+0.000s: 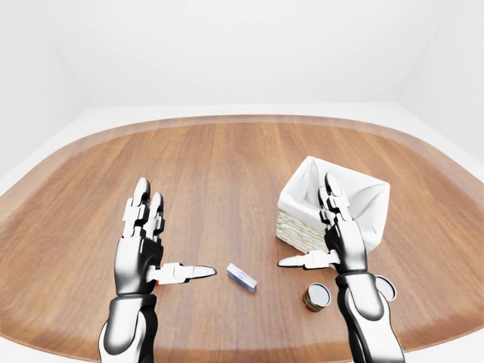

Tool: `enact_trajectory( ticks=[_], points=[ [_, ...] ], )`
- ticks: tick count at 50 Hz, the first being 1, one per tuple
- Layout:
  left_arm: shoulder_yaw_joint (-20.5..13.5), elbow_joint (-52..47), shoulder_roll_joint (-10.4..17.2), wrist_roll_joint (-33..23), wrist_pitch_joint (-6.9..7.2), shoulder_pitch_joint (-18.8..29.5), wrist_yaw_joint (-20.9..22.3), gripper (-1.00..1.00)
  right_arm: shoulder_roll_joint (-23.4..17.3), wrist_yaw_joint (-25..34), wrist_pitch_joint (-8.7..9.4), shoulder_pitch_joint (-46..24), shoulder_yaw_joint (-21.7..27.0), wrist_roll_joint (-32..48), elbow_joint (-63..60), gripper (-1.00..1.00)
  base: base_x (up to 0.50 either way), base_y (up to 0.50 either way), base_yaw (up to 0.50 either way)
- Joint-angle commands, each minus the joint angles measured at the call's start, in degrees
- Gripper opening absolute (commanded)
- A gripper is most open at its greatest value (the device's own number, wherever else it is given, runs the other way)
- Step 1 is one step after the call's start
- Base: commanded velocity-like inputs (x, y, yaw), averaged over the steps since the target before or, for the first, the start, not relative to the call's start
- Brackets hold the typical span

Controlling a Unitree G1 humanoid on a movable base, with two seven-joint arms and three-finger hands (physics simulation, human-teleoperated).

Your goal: Pick up the ketchup, and put it in the basket.

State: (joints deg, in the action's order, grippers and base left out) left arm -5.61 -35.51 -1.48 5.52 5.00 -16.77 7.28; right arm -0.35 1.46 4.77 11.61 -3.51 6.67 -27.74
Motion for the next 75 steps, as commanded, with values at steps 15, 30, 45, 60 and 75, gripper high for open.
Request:
enact_trajectory(
  ticks=[15,30,45,60,75],
  points=[
    [-3.14,-1.08,0.01,-0.09,-0.19,-1.38,0.93,1.00,0.00,-0.05,0.06,0.04,0.28,-0.50,0.03,1.00,0.00,0.00,0.00],
    [-14.18,-1.58,-1.10,-1.50,0.00,1.14,4.37,1.00,0.00,-0.50,-0.11,-0.03,0.65,0.25,0.21,1.00,0.00,0.00,0.00],
    [-21.93,6.31,0.27,-1.33,-5.38,2.89,5.05,1.00,0.04,-0.51,0.23,0.26,0.11,0.36,-0.53,1.00,0.00,0.00,0.00],
    [-23.08,15.63,2.31,-2.53,-10.00,4.83,3.30,1.00,-0.02,-0.61,0.10,0.11,-0.02,0.47,-0.02,1.00,0.00,0.00,0.00],
    [-21.93,26.26,4.67,-2.73,-10.00,6.16,0.68,1.00,0.02,-0.71,-0.26,-0.04,-0.06,0.52,0.51,1.00,0.00,0.00,0.00]
  ],
)
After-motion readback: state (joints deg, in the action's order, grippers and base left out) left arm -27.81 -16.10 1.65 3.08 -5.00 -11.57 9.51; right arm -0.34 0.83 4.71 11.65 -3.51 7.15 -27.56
